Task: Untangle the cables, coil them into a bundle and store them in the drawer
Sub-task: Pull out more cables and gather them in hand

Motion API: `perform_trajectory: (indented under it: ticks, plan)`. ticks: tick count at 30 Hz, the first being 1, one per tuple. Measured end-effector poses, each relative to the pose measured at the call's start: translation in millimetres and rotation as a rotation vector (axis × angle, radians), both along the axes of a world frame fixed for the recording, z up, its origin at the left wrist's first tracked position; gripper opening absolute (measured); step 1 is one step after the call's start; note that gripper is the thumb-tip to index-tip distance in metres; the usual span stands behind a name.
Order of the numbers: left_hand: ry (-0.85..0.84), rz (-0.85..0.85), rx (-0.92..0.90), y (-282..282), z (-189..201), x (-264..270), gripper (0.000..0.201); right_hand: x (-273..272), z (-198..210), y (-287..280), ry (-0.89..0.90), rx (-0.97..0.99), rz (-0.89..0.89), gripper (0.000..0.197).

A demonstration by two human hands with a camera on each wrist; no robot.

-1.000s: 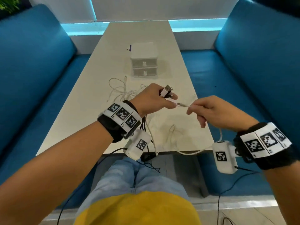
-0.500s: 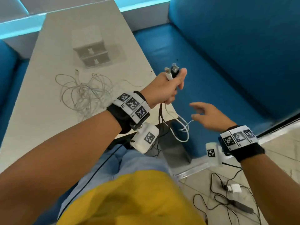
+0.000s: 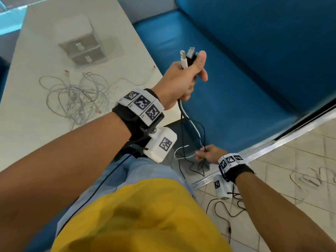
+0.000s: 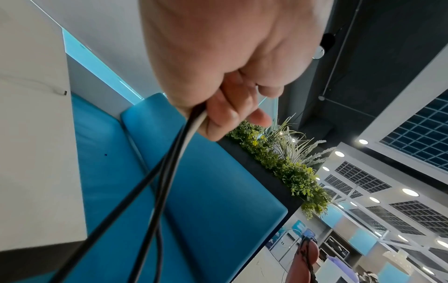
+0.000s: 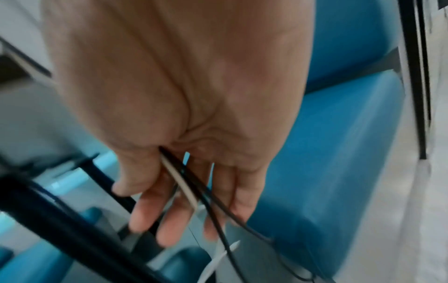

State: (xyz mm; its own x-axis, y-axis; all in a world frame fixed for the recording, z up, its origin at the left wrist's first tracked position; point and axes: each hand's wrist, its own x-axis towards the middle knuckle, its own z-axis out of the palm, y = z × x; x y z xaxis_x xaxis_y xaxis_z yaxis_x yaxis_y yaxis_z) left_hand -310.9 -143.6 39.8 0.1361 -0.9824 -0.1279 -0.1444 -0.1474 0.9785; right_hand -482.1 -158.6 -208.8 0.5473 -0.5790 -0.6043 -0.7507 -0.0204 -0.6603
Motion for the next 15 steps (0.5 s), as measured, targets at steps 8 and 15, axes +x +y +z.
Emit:
perform_trajectory:
  ticks: [8, 15]
  plan:
    - [-0.150, -0.111, 0.084, 10, -26, 10, 0.049, 13, 32, -37, -0.019, -0.165, 0.024, 0.063]
    - [-0.059, -0.060, 0.150, 14, -43, 6, 0.044, 55, 180, -47, -0.722, -0.136, -0.348, 0.030]
